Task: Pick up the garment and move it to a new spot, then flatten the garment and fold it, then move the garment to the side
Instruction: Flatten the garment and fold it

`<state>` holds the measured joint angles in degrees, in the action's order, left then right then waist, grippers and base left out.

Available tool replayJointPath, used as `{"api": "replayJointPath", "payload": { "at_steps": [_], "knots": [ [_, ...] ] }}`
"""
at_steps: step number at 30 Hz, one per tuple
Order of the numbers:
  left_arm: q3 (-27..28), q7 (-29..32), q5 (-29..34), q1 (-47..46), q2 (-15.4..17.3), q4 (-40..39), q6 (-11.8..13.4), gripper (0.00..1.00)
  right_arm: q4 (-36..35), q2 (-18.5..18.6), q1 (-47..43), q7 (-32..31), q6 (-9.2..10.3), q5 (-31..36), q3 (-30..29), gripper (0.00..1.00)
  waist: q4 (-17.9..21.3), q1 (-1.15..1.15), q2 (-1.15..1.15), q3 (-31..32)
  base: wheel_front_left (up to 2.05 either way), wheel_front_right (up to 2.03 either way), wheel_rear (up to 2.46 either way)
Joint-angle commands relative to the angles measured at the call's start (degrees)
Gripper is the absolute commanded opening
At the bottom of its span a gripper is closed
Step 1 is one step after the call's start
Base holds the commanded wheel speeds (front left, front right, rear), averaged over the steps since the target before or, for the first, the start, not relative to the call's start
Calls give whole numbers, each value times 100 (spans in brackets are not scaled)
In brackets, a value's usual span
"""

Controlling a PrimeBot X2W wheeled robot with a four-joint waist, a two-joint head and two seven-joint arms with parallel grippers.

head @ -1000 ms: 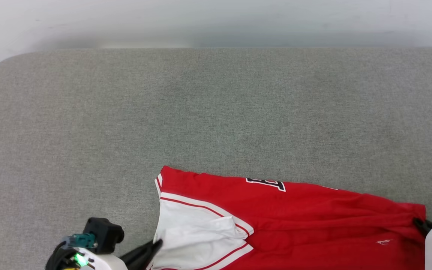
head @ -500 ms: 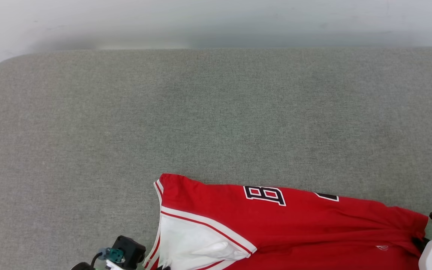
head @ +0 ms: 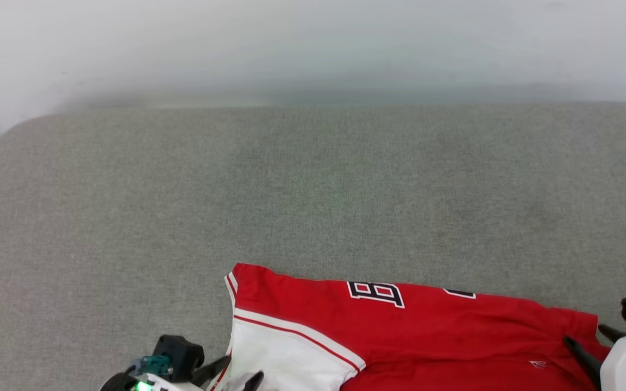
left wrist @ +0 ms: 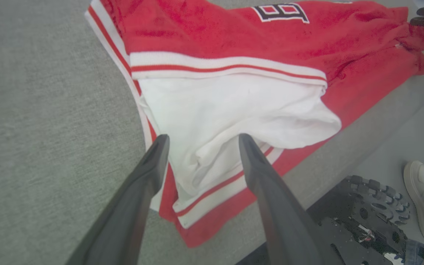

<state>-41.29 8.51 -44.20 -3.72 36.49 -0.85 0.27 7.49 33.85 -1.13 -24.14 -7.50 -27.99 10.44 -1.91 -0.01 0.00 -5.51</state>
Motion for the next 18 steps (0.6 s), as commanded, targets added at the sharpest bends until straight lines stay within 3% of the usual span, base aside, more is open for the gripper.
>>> {"api": "replayJointPath", "payload": {
  "at_steps": [1,9,14,18],
  "knots": [
    [89,-164,50,19,-28,-112,76,100,-128,-91,67,-38,2,-131,-119,100,7,1,0,159,0,0,0],
    [743,-1340,227,106,-117,-407,534,100,-745,-499,-136,-488,2,-288,-929,100,-29,1,0,364,0,0,0],
    [1355,-2255,392,275,-355,-509,909,100,-1054,-1075,-374,-989,2,25,-1654,100,-88,1,0,370,0,0,0],
    [1976,-2371,653,470,-729,-660,933,100,-1217,-1630,-561,-1353,2,332,-2213,100,-154,1,0,323,0,0,0]
  ]
}}
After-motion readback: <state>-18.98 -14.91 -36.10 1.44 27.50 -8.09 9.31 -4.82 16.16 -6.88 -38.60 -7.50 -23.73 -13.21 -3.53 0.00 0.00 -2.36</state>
